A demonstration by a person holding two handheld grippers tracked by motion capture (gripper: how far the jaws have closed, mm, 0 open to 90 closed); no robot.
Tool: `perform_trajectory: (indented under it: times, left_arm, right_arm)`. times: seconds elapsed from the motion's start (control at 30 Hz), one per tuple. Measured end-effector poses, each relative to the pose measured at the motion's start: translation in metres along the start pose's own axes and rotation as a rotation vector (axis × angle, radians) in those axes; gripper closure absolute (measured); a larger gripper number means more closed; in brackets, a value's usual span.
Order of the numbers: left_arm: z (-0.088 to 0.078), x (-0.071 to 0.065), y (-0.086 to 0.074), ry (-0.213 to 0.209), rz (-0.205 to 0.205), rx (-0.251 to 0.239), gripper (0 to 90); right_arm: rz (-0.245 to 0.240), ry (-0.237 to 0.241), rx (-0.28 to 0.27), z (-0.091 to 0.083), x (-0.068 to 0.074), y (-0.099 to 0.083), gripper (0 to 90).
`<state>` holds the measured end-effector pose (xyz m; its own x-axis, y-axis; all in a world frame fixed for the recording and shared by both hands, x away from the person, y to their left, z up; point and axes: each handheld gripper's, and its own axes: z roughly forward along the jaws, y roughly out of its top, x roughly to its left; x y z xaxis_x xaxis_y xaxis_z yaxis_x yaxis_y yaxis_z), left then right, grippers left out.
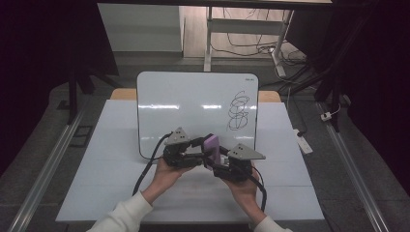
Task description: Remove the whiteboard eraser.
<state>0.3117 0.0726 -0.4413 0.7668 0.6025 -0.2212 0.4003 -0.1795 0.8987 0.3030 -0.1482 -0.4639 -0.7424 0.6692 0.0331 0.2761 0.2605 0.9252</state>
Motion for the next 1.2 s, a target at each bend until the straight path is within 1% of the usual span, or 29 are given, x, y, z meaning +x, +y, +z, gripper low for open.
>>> perform_trajectory:
  times: [0.07, 0.1, 0.13, 0.17, 0.2, 0.23, 0.27, 0.3, 0.33, 0.37, 0.43, 0.5, 0.53, 0.57, 0.6, 0.63, 0.7, 0.77, 0.8, 0.9, 0.93, 0.97, 1.0, 1.03, 1.07, 1.1, 1.13, 1.2]
  left_arm:
    - [-0.012, 0.002, 0.001, -0.019, -0.005, -0.022, 33.0]
    - [-0.02, 0.003, 0.001, -0.019, -0.003, -0.029, 28.6]
    - [-0.02, 0.003, 0.001, -0.019, -0.003, -0.029, 26.7]
    - [-0.035, 0.005, -0.001, -0.001, 0.01, -0.021, 25.9]
    - [-0.035, 0.005, -0.001, -0.001, 0.01, -0.021, 25.4]
    - [-0.047, 0.008, -0.006, 0.031, 0.022, 0.007, 25.3]
    - [-0.052, 0.011, -0.009, 0.047, 0.024, 0.023, 25.3]
    - [-0.057, 0.013, -0.012, 0.061, 0.021, 0.034, 25.3]
    - [-0.057, 0.013, -0.012, 0.061, 0.021, 0.034, 25.3]
    - [-0.066, 0.018, -0.019, 0.082, 0.007, 0.042, 25.5]
    - [-0.073, 0.022, -0.027, 0.105, 0.005, 0.069, 25.4]
    - [-0.079, 0.025, -0.034, 0.124, 0.003, 0.097, 25.3]
    - [-0.079, 0.025, -0.034, 0.124, 0.003, 0.097, 25.3]
    - [-0.085, 0.027, -0.042, 0.137, 0.001, 0.125, 25.3]
    - [-0.085, 0.027, -0.042, 0.137, 0.001, 0.125, 25.1]
    - [-0.093, 0.03, -0.05, 0.153, -0.001, 0.147, 25.0]
    - [-0.101, 0.034, -0.059, 0.158, -0.024, 0.159, 25.0]
    - [-0.108, 0.039, -0.07, 0.17, -0.059, 0.168, 25.0]
    - [-0.111, 0.042, -0.075, 0.18, -0.069, 0.176, 24.8]
    - [-0.119, 0.047, -0.091, 0.217, -0.088, 0.2, 24.6]
    - [-0.119, 0.047, -0.091, 0.217, -0.088, 0.2, 24.6]
    - [-0.124, 0.051, -0.1, 0.238, -0.101, 0.211, 24.6]
    - [-0.124, 0.051, -0.1, 0.238, -0.101, 0.211, 24.6]
    - [-0.127, 0.056, -0.108, 0.254, -0.12, 0.211, 24.7]
    - [-0.127, 0.056, -0.108, 0.254, -0.12, 0.211, 24.7]
    - [-0.127, 0.061, -0.112, 0.275, -0.125, 0.226, 24.5]
    - [-0.127, 0.061, -0.112, 0.275, -0.125, 0.226, 24.4]
    - [-0.126, 0.066, -0.114, 0.295, -0.125, 0.237, 24.2]
  right_arm:
    - [-0.008, 0.0, -0.008, -0.002, -0.001, 0.001, 39.9]
    - [-0.017, 0.0, -0.01, -0.002, -0.002, 0.002, 39.9]
    - [-0.017, 0.0, -0.01, -0.002, -0.002, 0.002, 39.9]
    - [-0.028, -0.005, -0.009, -0.004, -0.005, 0.003, 39.9]
    - [-0.032, -0.006, -0.001, -0.005, -0.007, 0.003, 40.0]
    - [-0.035, -0.01, 0.0, -0.005, -0.008, 0.002, 40.0]
    - [-0.04, -0.014, 0.005, -0.006, -0.01, 0.002, 40.0]
    - [-0.046, -0.016, 0.005, -0.007, -0.012, 0.002, 40.0]
    - [-0.046, -0.016, 0.005, -0.007, -0.012, 0.002, 40.0]
    - [-0.046, -0.019, 0.005, -0.009, -0.016, 0.003, 40.0]
    - [-0.044, -0.026, 0.006, -0.011, -0.02, 0.003, 40.0]
    - [-0.041, -0.031, 0.006, -0.013, -0.024, 0.003, 40.0]
    - [-0.043, -0.033, -0.001, -0.014, -0.026, 0.003, 40.0]
    - [-0.046, -0.039, 0.002, -0.015, -0.028, 0.003, 40.0]
    - [-0.046, -0.039, 0.002, -0.015, -0.028, 0.003, 40.0]
    - [-0.048, -0.04, -0.004, -0.017, -0.03, 0.003, 39.9]
    - [-0.057, -0.048, -0.006, -0.019, -0.033, 0.004, 39.9]
    - [-0.055, -0.051, -0.009, -0.021, -0.035, 0.005, 39.9]
    - [-0.055, -0.054, -0.008, -0.022, -0.037, 0.005, 39.9]
    - [-0.055, -0.065, -0.007, -0.025, -0.04, 0.006, 40.0]
    - [-0.056, -0.07, -0.006, -0.025, -0.04, 0.006, 40.0]
    - [-0.06, -0.076, -0.005, -0.026, -0.041, 0.006, 40.0]
    - [-0.063, -0.083, -0.003, -0.027, -0.042, 0.006, 40.0]
    - [-0.066, -0.087, -0.003, -0.027, -0.042, 0.006, 40.0]
    - [-0.071, -0.089, -0.003, -0.027, -0.043, 0.006, 40.0]
    - [-0.078, -0.095, 0.0, -0.027, -0.043, 0.006, 40.0]
    - [-0.087, -0.101, 0.002, -0.028, -0.044, 0.007, 40.0]
    - [-0.097, -0.114, 0.002, -0.029, -0.044, 0.007, 40.0]
